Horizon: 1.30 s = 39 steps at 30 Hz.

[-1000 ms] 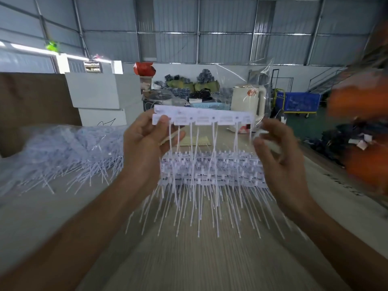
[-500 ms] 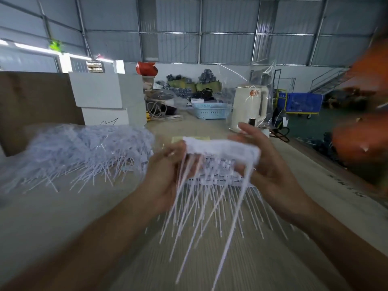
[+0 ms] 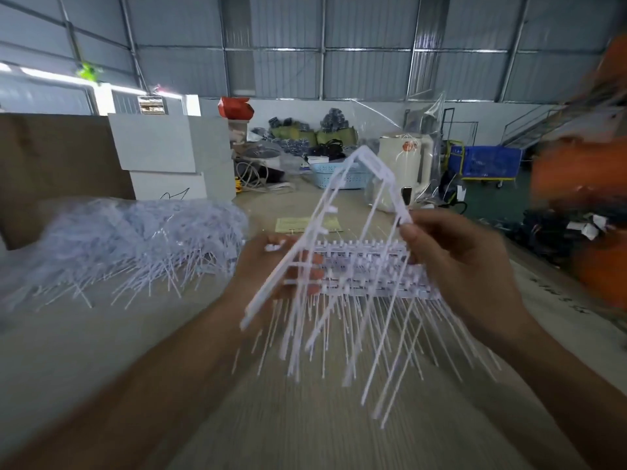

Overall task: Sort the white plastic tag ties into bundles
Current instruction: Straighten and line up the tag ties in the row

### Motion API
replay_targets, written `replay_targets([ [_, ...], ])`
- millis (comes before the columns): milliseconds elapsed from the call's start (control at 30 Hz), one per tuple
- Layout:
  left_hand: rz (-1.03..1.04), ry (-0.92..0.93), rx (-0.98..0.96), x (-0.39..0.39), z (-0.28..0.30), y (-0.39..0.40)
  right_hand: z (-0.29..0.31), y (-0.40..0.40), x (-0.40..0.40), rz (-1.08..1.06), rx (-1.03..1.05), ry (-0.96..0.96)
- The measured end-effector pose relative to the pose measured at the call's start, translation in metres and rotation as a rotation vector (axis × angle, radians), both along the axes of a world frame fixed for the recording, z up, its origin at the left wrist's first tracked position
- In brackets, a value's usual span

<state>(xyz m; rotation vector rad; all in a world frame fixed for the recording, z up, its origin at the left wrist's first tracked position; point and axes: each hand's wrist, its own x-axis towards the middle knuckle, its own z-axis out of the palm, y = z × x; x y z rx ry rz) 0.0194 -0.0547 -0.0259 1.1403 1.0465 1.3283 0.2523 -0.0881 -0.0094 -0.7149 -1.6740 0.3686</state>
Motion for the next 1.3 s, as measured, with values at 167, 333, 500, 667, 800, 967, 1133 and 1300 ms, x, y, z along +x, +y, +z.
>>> replay_targets([
  [167,0.225,-0.014,0.051,-0.049,0.014,0.011,0.006,0.018,0.037,-0.088,-0.130,-0.109],
  [333,0.261,0.093,0.034,-0.090,0.001,0.014,-0.010,0.039,0.077,-0.054,-0.447,-0.522],
  [500,0.206,0.275,-0.051,-0.105,-0.010,0.014,-0.026,0.043,0.097,0.242,-0.746,-0.743],
  [667,0.142,0.667,0.033,-0.112,-0.009,0.009,-0.027,0.042,0.107,0.297,-0.739,-0.726],
  [800,0.006,0.925,0.174,-0.116,0.004,0.000,-0.030,0.045,0.114,0.349,-0.793,-0.547],
  [967,0.201,1.258,0.493,-0.102,0.006,-0.004,-0.033,0.044,0.108,0.359,-0.760,-0.489],
  [1133,0.081,1.103,0.646,-0.038,-0.012,-0.022,-0.036,0.034,0.067,0.364,-0.656,-0.454],
  [1300,-0.073,1.187,0.704,0.006,-0.029,-0.037,-0.042,0.024,0.025,0.363,-0.578,-0.264],
])
